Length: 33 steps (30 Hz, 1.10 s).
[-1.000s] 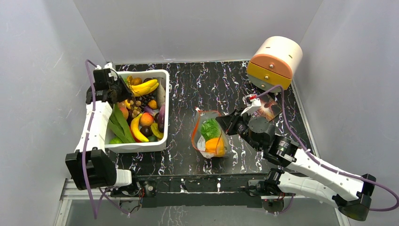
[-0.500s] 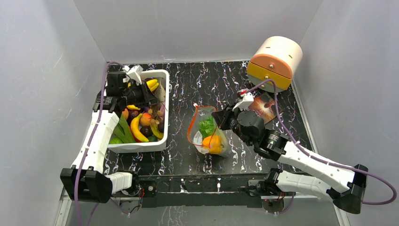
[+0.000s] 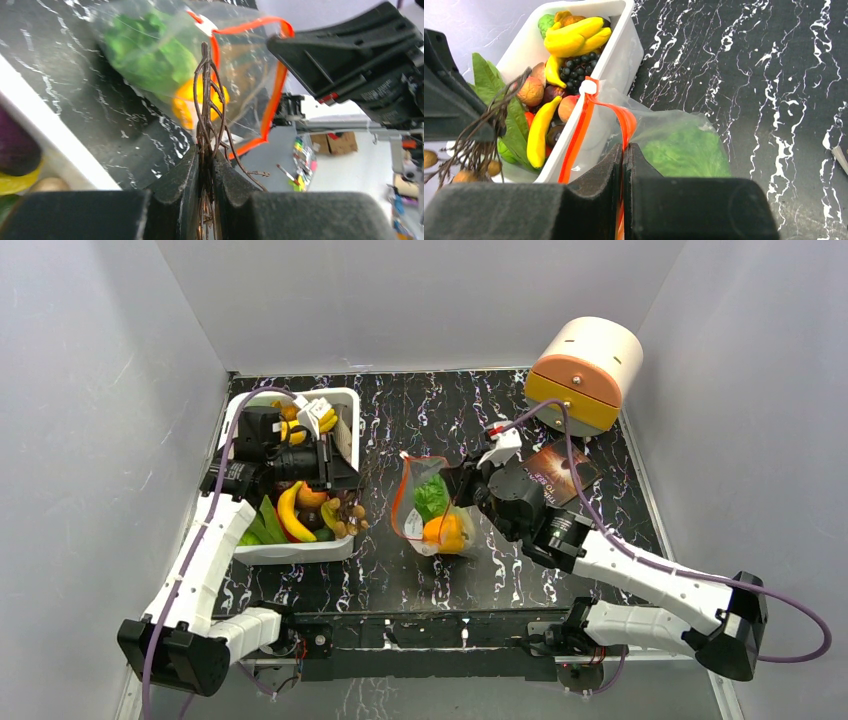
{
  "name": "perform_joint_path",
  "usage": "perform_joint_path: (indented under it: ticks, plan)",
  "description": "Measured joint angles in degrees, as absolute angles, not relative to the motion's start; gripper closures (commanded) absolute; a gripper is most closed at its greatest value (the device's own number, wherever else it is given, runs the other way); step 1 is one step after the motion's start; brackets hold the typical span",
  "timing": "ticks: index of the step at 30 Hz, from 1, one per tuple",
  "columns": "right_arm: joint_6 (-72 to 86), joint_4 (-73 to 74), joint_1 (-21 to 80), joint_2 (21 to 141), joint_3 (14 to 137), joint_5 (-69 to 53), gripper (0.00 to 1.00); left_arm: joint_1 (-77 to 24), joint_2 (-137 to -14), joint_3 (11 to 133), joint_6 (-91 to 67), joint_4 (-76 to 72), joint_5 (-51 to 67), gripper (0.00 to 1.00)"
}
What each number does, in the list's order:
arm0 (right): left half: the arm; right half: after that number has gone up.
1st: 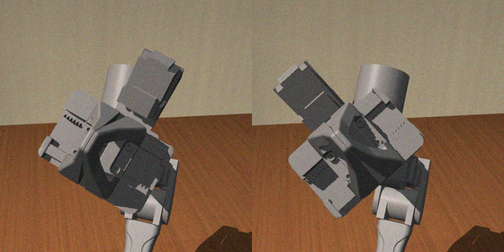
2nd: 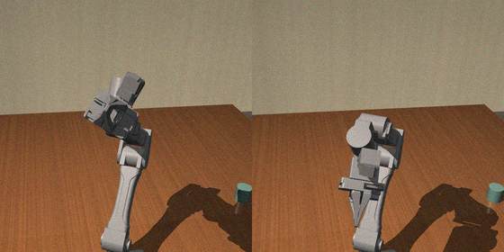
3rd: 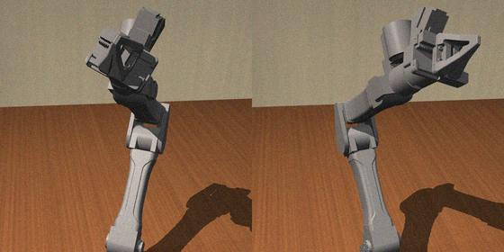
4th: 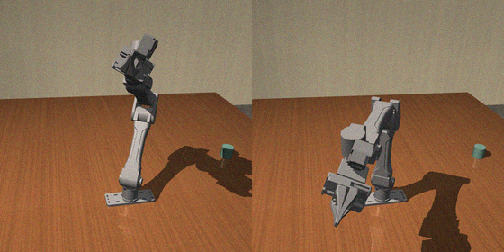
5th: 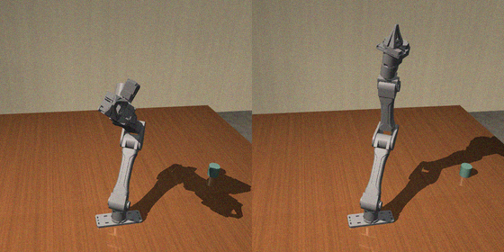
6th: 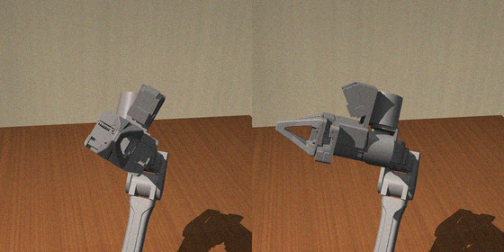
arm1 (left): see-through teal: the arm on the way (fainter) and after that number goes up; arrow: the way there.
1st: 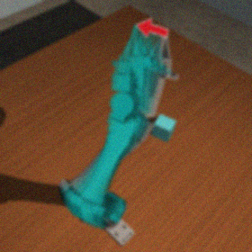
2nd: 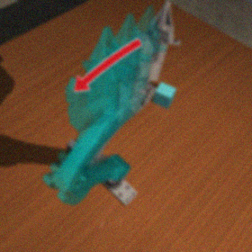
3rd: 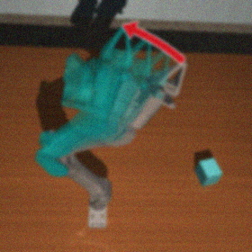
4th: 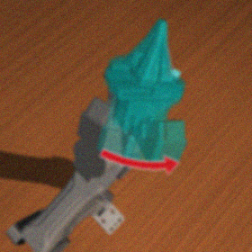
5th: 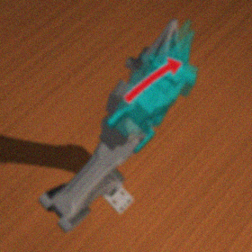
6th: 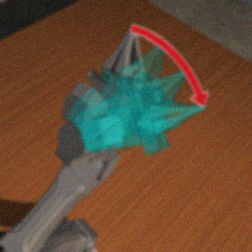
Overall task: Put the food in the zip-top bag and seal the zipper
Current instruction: Pick up the fake fruit from the bin, then place the fake fruit in the zipper food storage bag.
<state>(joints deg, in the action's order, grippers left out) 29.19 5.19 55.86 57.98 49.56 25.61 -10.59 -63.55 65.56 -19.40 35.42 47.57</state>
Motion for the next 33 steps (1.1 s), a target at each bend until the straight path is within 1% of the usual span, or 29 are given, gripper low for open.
perform_joint_path:
  ticks: [7, 15, 26, 33]
  plan:
    - [25.45, 2.24, 55.86, 60.80, 50.94, 26.94, 1.00, -14.11, -60.95, 61.95, -23.68, 33.41, 53.39, 1.00]
    - [22.92, -1.08, 55.86, 64.36, 53.34, 27.83, 1.00, -16.82, -59.24, 58.22, -28.32, 28.25, 57.04, 1.00]
    - [23.07, -4.99, 55.86, 65.76, 53.89, 22.44, 1.00, -19.16, -61.54, 56.88, -35.03, 21.06, 55.61, 1.00]
    - [25.45, -6.28, 55.86, 66.54, 53.89, 19.22, 1.00, -21.82, -66.83, 56.88, -38.81, 19.35, 51.13, 1.00]
